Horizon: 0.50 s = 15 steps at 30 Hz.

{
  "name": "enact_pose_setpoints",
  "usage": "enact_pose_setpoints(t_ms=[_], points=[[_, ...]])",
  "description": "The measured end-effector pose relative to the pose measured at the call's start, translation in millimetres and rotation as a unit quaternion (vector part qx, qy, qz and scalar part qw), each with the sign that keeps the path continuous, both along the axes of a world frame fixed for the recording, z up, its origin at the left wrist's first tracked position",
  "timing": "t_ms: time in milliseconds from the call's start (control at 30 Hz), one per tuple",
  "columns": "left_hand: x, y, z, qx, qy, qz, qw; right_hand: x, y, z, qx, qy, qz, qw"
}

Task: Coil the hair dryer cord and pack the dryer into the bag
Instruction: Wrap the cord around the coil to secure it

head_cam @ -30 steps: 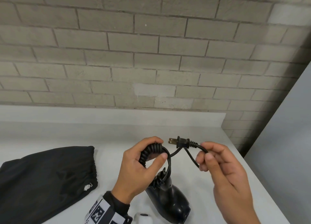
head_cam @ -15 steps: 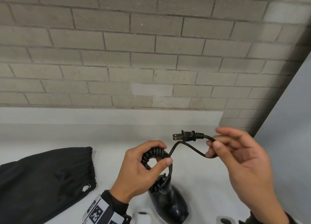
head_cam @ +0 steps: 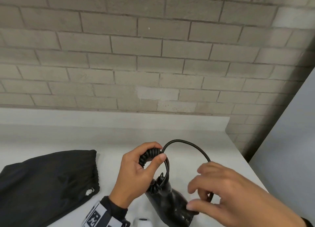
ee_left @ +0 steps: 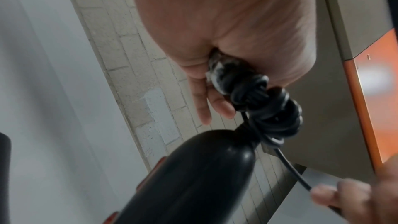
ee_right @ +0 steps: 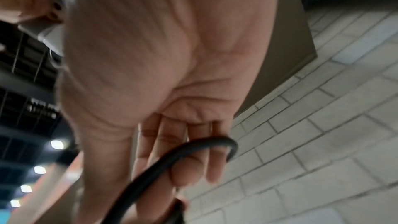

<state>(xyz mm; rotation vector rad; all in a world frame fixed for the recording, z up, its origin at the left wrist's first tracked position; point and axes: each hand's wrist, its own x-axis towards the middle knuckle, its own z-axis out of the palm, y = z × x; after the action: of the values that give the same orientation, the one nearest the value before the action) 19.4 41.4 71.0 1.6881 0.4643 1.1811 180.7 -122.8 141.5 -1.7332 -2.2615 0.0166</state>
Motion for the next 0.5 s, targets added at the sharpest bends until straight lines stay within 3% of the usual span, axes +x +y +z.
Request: enact_pose_setpoints(t_ms=[67, 133, 267, 400, 500], points=[[-1, -1, -2, 0.004, -0.004, 0.002, 1.000, 14, 1, -17, 0.054, -0.059, -0.023, 0.997], [1, -3, -2, 0.009, -0.005, -0.004, 1.000, 22, 3, -34, 0.103, -0.046, -0.040, 0.993], [6, -7, -2, -0.003, -0.014, -0.013, 1.000, 12, 9, -68, 0.195, 0.106, -0.171, 0.960], [7, -7, -2, -0.002, -0.018, -0.024, 1.000, -10, 29, -98, 0.067, 0.341, -0.352, 0.869], [6, -9, -1, 0.010, -0.012, -0.039, 0.999, -17, 50, -110, 0.005, 0.462, -0.342, 0.818]])
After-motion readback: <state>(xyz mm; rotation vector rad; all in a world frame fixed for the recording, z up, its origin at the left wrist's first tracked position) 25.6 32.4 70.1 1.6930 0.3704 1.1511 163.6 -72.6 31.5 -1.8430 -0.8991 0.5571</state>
